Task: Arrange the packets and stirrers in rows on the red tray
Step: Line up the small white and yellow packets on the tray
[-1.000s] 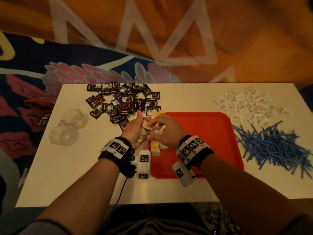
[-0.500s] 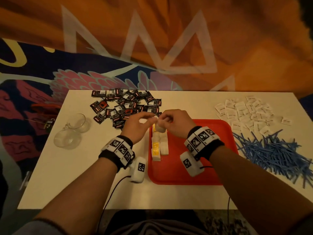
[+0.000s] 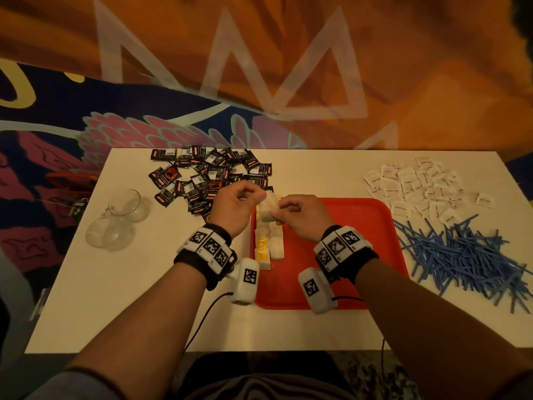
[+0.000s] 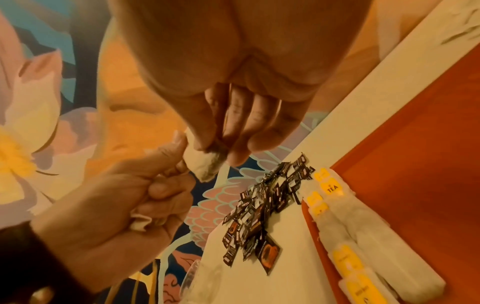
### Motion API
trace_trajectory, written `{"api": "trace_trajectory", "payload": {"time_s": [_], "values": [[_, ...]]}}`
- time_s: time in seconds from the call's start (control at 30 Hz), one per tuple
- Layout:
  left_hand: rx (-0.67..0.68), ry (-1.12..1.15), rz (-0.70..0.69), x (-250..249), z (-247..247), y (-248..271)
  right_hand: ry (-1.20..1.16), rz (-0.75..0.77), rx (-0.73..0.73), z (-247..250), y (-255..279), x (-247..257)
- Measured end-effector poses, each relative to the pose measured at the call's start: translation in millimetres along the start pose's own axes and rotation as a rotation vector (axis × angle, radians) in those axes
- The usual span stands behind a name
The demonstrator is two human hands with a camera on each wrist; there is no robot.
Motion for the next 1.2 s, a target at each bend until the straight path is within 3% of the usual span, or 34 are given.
{"api": "trace_trajectory", "payload": {"time_s": [0.1,0.17,0.27,0.37,0.6,0.97,1.2], "values": [[-0.012,-0.091,0.043,21.1,-3.4,-1.8,0.070,-0.094,0.000,-3.5,2.1,-20.8],[0.024,-0.276,0.045,36.4,-8.6,-0.6,0.140,-0.174,-0.003,-4.5,5.3,-42.1],[0.245,-0.706,0.021,69.7,-28.6,8.7,0.216,-0.360,0.039,-14.3,15.8,-85.0],[0.353,-0.887,0.046,102.2,-36.4,20.8,0.287,-0.483,0.082,-27.3,25.3,-120.5],[0.529,-0.995,0.104,149.5,-52.7,46.0,0.396,-0.578,0.106,-46.4,34.9,-166.1],[0.600,-1.161,0.000,176.0,-72.7,54.6,0.320,-0.650,0.009,-56.5,33.0,-179.0],[0.616,-1.146,-0.007,174.6,-72.5,55.8,0.292,-0.590,-0.074,-48.4,32.9,-181.1]]}}
Point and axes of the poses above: each hand's wrist, its own y-axis away from the middle knuckle, its own z-axis out of the back of the hand, x = y × z, the point moved 7 cm from there along -y, towards the middle knuckle, and after that the axes turned 4 degrees about z, right-handed, at the moved point
